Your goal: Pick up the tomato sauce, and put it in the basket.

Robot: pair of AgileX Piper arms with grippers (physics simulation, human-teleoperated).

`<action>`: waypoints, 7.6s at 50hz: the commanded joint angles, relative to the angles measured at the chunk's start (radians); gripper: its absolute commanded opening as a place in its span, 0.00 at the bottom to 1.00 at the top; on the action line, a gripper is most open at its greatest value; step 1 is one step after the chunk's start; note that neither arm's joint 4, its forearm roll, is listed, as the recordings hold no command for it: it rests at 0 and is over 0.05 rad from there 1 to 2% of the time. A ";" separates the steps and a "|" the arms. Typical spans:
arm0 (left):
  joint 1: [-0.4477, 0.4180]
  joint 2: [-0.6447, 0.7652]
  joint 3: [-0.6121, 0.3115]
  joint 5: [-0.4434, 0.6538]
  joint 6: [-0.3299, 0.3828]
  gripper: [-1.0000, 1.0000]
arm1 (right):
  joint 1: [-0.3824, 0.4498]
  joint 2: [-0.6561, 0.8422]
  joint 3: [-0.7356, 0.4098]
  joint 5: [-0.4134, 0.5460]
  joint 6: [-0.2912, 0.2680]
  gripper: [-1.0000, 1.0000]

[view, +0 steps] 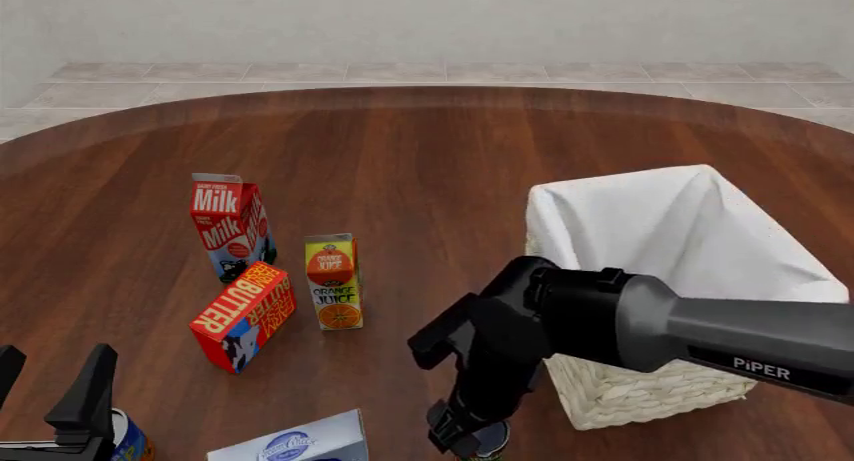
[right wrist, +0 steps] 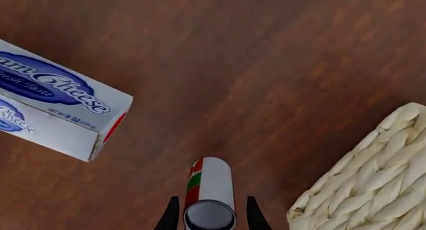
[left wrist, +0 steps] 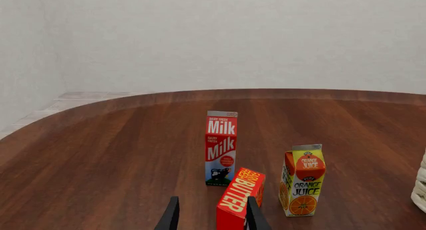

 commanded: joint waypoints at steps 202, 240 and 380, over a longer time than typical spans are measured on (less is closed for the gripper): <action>0.000 0.000 -0.001 0.001 0.000 1.00 | -0.262 -0.540 -0.458 0.209 -0.472 0.00; -0.001 0.000 -0.001 0.001 0.000 1.00 | -0.427 -0.649 -0.401 0.271 -0.433 0.00; 0.000 0.000 -0.001 0.001 0.000 1.00 | -0.691 -0.433 -0.225 0.159 -0.391 0.00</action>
